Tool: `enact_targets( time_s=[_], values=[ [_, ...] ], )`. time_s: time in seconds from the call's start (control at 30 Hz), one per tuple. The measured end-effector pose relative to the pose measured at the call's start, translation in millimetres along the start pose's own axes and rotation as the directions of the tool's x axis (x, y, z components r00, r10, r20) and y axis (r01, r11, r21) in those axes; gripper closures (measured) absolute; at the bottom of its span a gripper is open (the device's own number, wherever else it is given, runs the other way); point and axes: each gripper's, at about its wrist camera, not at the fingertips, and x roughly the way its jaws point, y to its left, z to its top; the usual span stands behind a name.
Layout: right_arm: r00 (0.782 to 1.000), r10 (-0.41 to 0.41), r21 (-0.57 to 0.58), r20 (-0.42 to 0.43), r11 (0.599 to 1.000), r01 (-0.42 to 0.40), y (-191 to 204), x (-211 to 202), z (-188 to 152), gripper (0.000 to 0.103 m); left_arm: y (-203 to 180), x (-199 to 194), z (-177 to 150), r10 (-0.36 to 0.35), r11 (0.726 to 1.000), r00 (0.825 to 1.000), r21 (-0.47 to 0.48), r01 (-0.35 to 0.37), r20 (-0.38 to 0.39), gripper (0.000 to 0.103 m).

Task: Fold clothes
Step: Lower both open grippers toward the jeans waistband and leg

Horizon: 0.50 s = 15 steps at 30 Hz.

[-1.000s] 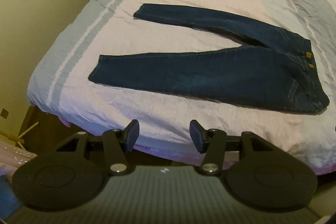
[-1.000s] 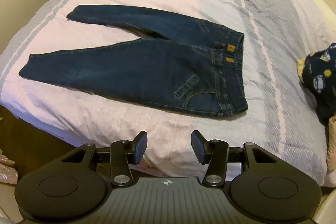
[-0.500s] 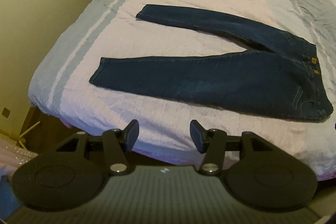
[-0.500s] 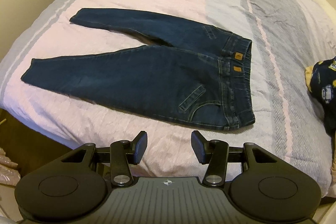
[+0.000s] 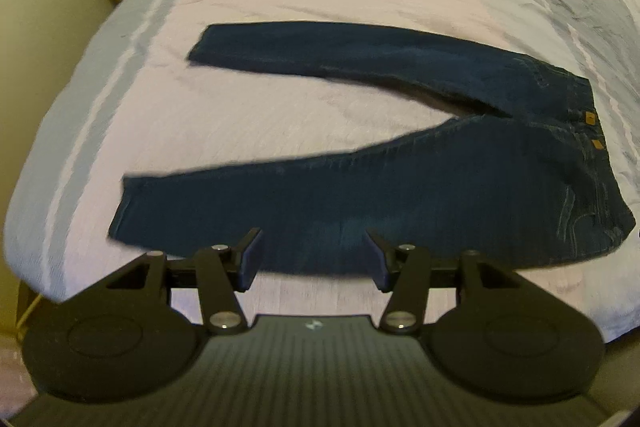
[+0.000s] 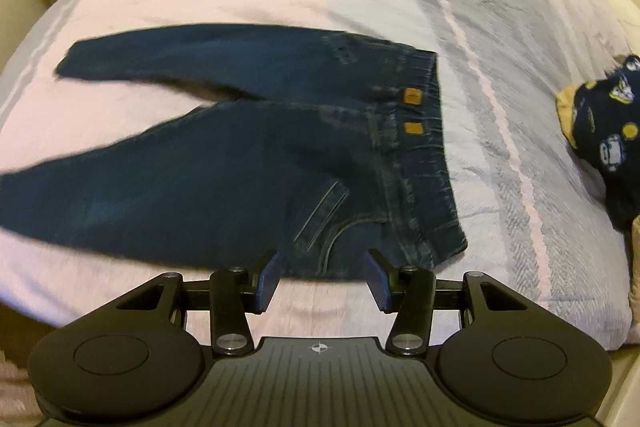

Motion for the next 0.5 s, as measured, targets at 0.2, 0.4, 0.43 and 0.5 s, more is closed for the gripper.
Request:
enact_targets(
  time_s=[0.2, 0.4, 0.43, 0.5],
  values=[
    [0.997, -0.079, 0.125, 0.02, 0.989, 0.076, -8, 16, 54, 0.053, 18, 42, 79, -0.053, 0.991, 0.998, 0.124, 0.047, 0.039, 0.053],
    [0.997, -0.078, 0.193, 0.011, 0.978, 0.075, -2, 45, 89, 0.053, 28, 97, 140, -0.095, 0.975, 0.995, 0.207, 0.085, 0.038, 0.052],
    [0.997, -0.078, 0.205, 0.009, 0.976, 0.074, -1, 50, 95, 0.053, 28, 106, 147, -0.104, 0.971, 0.994, 0.221, 0.094, 0.033, 0.052],
    [0.998, -0.07, 0.223, 0.001, 0.973, 0.068, -2, 61, 104, 0.053, 25, 120, 159, -0.131, 0.961, 0.991, 0.247, 0.122, 0.022, 0.052]
  ],
)
